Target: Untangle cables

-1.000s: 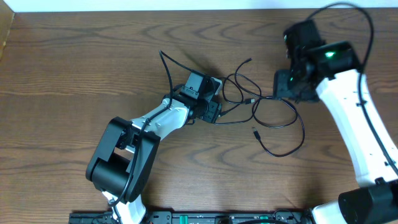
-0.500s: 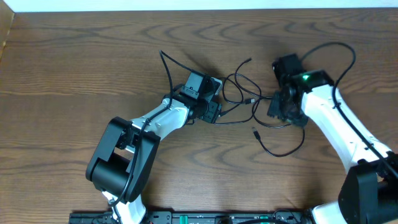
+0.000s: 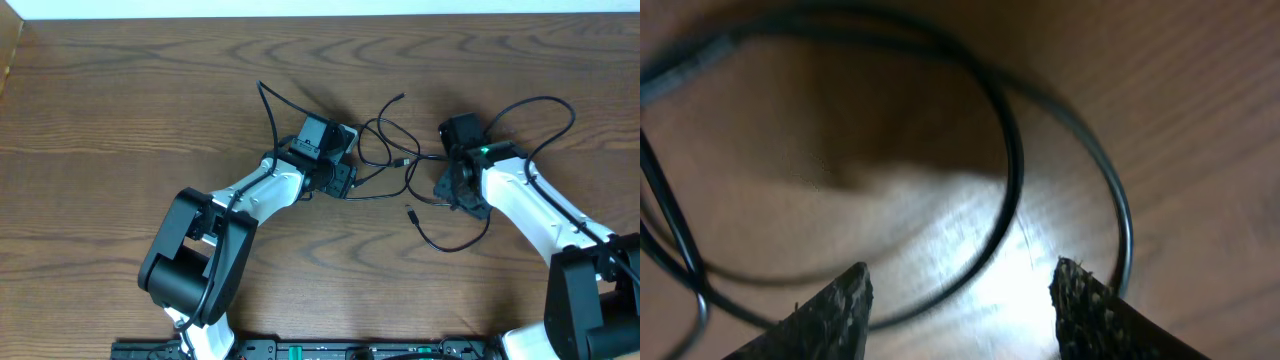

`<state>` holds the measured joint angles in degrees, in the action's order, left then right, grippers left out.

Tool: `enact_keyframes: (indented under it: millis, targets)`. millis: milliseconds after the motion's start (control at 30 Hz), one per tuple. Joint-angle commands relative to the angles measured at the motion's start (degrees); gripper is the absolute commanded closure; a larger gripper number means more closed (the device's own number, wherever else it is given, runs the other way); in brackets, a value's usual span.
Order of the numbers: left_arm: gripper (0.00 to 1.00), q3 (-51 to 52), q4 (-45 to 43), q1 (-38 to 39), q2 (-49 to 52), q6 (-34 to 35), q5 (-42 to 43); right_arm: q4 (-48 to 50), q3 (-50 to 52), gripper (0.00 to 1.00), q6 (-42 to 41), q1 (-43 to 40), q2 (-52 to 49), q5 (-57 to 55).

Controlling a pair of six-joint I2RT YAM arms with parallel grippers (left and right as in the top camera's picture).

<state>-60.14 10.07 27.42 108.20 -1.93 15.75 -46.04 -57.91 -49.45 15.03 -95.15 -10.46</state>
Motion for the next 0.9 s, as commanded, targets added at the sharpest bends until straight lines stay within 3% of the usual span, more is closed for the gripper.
enact_keyframes:
  millis: [0,200,333,367,400,600,767,867]
  targets:
    - [0.37,0.68,1.09,-0.13,0.33,-0.83,0.09,2.19,0.39,0.46,-1.25,-1.01,-2.16,-2.58]
    - [0.37,0.68,1.77,-0.13,0.33,-1.05,0.07,5.55,0.39,0.52,-1.09,-3.65,-6.25,-2.49]
    - [0.37,0.68,1.90,-0.15,0.33,-1.46,0.07,6.62,0.37,0.75,-1.09,-4.55,-7.52,-2.43]
    - [0.37,0.68,1.88,-0.15,0.33,-1.49,0.04,6.67,0.35,0.93,-1.07,-4.72,-7.50,-1.99]
    - [0.37,0.68,1.88,-0.15,0.33,-1.46,0.07,6.64,0.22,0.99,-0.85,-4.90,-7.50,-1.36]
    - [0.37,0.68,1.88,-0.13,0.33,-1.46,0.07,6.86,-3.78,0.99,10.19,-5.64,-6.34,9.44]
    - [0.37,0.68,1.90,-0.13,0.33,-1.44,0.07,7.67,-13.33,0.99,29.35,-5.68,-0.57,29.16]
    - [0.37,0.68,2.03,-0.13,0.33,-1.44,0.09,6.84,-19.91,0.99,35.23,-5.75,5.18,34.51]
